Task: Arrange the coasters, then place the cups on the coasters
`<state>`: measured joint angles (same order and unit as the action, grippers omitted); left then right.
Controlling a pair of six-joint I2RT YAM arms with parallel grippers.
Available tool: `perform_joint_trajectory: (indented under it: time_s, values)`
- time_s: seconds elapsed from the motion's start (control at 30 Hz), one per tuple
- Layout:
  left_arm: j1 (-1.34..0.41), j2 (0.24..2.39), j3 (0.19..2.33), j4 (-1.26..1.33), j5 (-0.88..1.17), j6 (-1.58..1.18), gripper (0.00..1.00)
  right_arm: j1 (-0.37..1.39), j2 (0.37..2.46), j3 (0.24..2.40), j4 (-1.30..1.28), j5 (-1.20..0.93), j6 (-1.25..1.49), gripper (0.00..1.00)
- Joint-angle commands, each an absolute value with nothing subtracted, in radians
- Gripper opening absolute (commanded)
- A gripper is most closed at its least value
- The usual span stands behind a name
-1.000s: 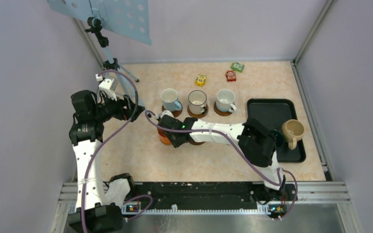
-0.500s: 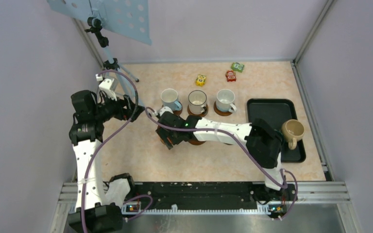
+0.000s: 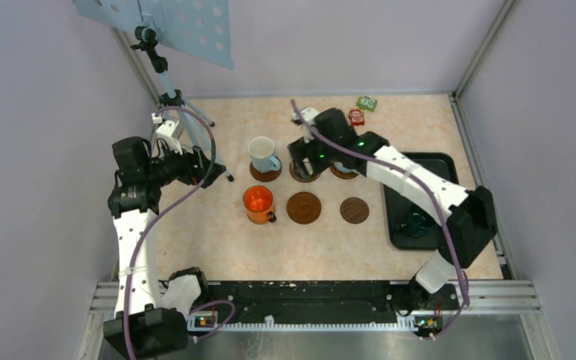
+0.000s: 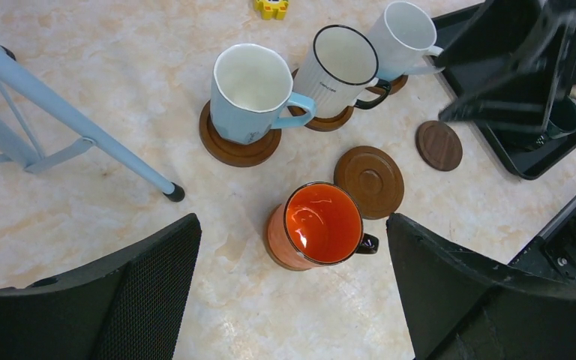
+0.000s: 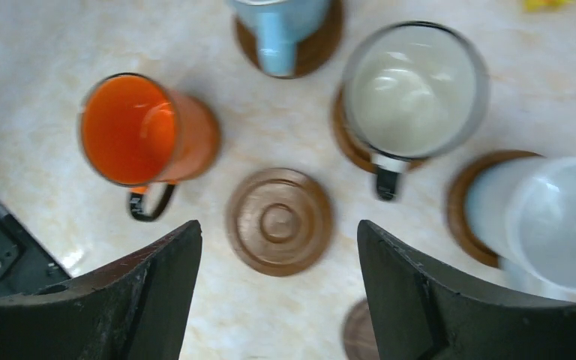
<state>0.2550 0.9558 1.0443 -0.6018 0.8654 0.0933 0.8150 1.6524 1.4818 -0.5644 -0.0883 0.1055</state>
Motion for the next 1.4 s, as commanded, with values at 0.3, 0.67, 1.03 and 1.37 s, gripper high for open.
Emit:
perform_joint_trajectory:
  time_s: [0.3,0.67,1.03,1.37]
  values:
    - [0.199,0.968,1.029,-0.595,0.903,0.167,0.99,0.252,1.319,1.404,-0.873,-0.309,-0.195,0.77]
    - [0.008,0.981,1.019,-0.621,0.77,0.24,0.99,-0.369,1.177,1.267,-1.098,-0.354,-0.499,0.69]
    - [-0.179,1.022,1.052,-0.696,0.691,0.311,0.99,-0.745,1.158,1.115,-1.112,-0.343,-0.684,0.62]
    - [-0.193,1.057,1.084,-0.692,0.686,0.292,0.99,-0.749,1.11,0.967,-0.994,-0.312,-0.675,0.53]
